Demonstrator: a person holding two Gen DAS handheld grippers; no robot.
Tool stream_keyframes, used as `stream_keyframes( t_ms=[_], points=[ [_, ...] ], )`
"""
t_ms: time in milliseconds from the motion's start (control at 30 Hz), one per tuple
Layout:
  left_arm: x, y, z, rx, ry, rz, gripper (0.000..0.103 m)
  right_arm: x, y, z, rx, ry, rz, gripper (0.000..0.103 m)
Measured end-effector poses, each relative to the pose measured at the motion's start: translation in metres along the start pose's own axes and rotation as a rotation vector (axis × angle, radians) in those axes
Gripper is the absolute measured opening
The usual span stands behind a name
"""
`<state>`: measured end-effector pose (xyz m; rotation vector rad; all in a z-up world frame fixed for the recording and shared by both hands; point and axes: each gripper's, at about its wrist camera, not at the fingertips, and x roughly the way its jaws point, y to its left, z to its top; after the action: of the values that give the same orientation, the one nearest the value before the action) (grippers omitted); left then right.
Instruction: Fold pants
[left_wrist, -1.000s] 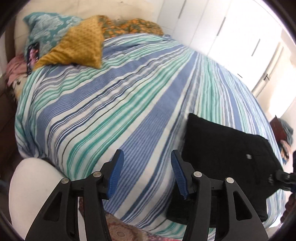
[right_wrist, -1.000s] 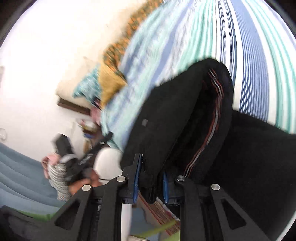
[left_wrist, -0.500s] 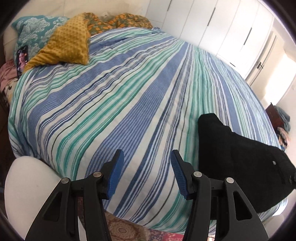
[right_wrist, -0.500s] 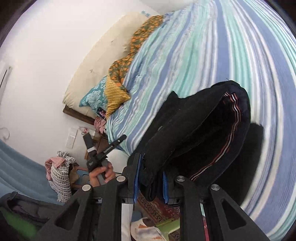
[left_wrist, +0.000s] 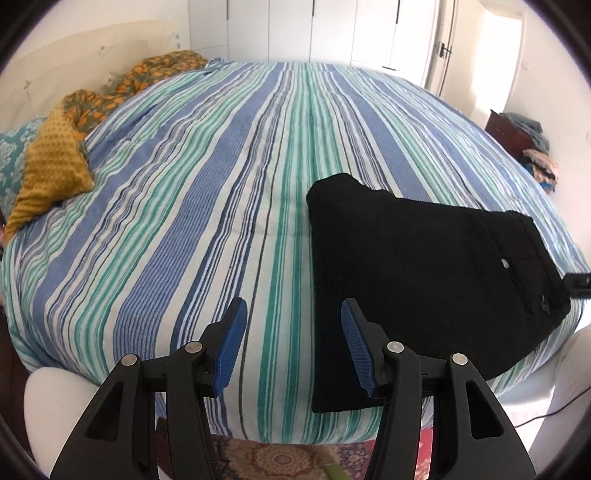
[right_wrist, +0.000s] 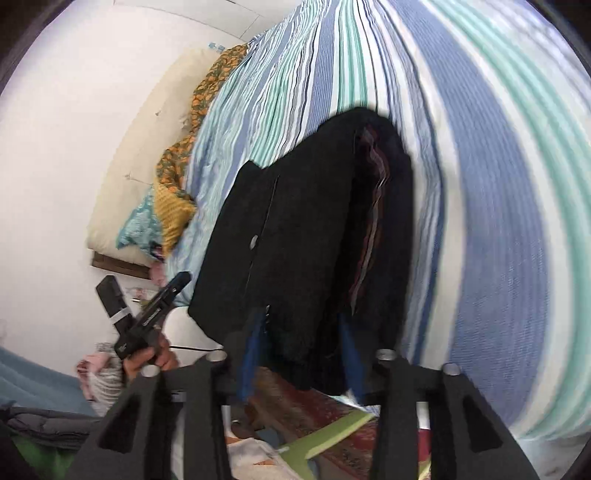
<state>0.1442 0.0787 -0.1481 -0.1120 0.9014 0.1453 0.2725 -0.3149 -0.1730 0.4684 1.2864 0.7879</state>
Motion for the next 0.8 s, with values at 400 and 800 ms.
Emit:
stream_keyframes(
  t_ms=[400, 800],
  points=[
    [0.012, -0.045, -0.013, 0.165, 0.092, -0.051, 0.068, 0.009, 0.111, -0.008, -0.482, -0.049, -0.181, 0.054],
    [0.009, -0.047, 0.013, 0.12, 0.102, -0.07, 0.069, 0.021, 0.13, 0.038, -0.502, -0.065, -0.27, 0.051]
  ],
)
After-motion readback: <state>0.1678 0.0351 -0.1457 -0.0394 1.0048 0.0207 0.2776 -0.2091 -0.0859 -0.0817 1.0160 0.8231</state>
